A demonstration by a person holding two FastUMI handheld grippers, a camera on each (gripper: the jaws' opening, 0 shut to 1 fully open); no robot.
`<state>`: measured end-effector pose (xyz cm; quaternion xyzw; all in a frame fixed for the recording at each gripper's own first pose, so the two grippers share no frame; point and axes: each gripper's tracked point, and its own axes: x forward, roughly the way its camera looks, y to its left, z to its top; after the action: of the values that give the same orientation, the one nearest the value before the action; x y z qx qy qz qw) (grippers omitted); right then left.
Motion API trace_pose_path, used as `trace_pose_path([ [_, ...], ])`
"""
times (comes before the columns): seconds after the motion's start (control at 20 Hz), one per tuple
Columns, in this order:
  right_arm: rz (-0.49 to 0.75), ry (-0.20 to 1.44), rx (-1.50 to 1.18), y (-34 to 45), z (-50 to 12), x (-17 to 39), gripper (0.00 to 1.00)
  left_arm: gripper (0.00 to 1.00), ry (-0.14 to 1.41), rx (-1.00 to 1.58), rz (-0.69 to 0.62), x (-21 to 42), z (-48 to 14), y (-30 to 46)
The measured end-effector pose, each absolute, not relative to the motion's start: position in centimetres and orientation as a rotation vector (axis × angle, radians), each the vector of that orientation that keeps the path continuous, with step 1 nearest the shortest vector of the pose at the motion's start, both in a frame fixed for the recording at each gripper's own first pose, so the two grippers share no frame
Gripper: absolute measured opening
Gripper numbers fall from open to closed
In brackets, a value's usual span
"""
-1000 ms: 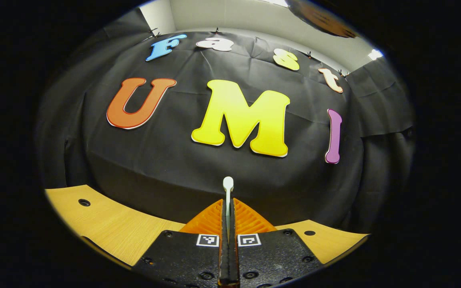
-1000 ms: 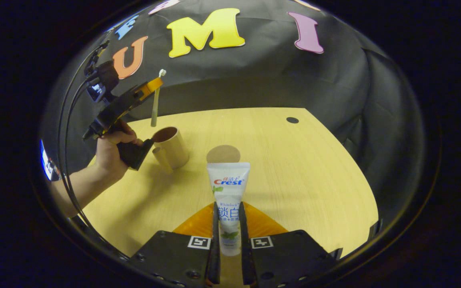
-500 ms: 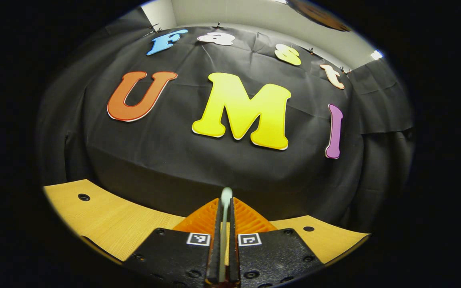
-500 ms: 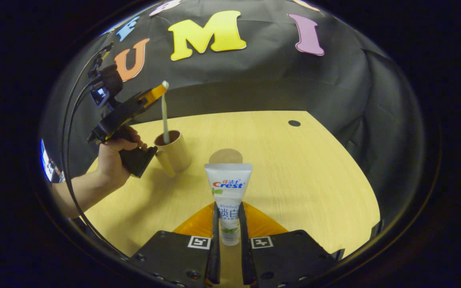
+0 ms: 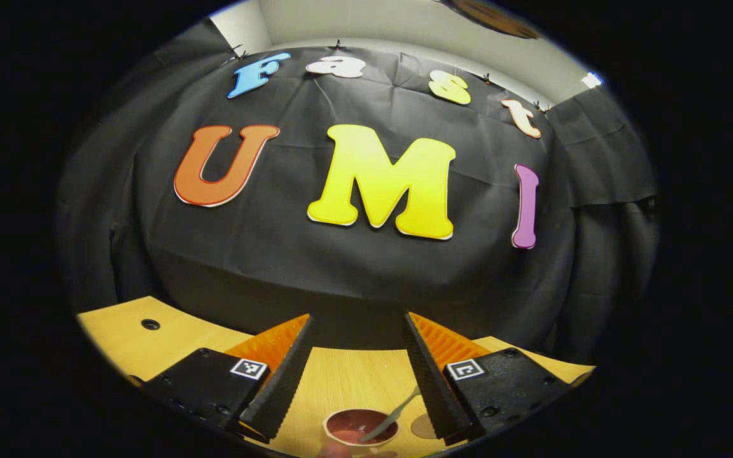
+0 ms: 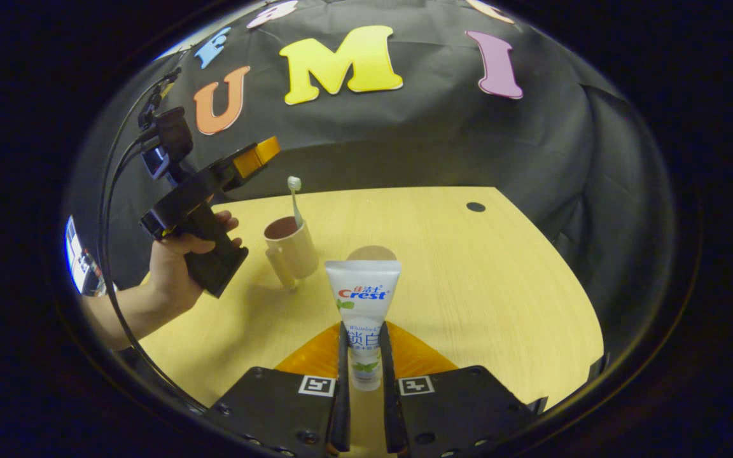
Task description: Put the toothbrush and toothpaste on the desktop into the cup, then pick up the cup and place it on the coaster on the desktop.
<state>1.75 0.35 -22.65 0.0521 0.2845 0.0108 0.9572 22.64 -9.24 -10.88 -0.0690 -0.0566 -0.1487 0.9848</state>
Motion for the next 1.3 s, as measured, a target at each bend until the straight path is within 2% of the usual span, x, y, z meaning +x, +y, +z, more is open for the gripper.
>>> trace_pose_path([
  [0.05, 0.035, 0.559, 0.103, 0.8, -22.0, 2.1, 0.21, 0.88, -0.108, -0.132, -0.287, 21.9, -10.7, -8.7],
  [0.15, 0.059, 0.524, 0.097, 1.6, -20.5, 3.0, 0.21, 0.98, -0.091, -0.118, -0.263, 20.2, -10.3, -7.2],
  [0.35, 0.09, 0.405, 0.104, 3.6, -16.4, 6.6, 0.22, 0.98, -0.047, -0.094, -0.201, 16.3, -9.8, -3.3],
  [0.4, 0.088, 0.381, 0.107, 4.1, -15.8, 8.0, 0.01, 0.98, -0.033, -0.089, -0.186, 15.2, -9.8, -2.5],
  [0.65, 0.183, 0.31, 0.115, 8.1, -13.0, 12.4, 0.01, 0.98, 0.023, -0.069, -0.14, 11.2, -10.1, 0.7],
  [1.0, 0.276, 0.177, 0.096, 12.6, -7.7, 16.0, 0.01, 0.98, 0.038, -0.075, -0.065, 10.6, -10.0, 4.0],
  [1.3, 0.317, 0.165, 0.036, 15.3, -10.1, 19.8, 0.01, 0.98, 0.098, -0.073, -0.043, 10.5, -11.7, 5.1],
])
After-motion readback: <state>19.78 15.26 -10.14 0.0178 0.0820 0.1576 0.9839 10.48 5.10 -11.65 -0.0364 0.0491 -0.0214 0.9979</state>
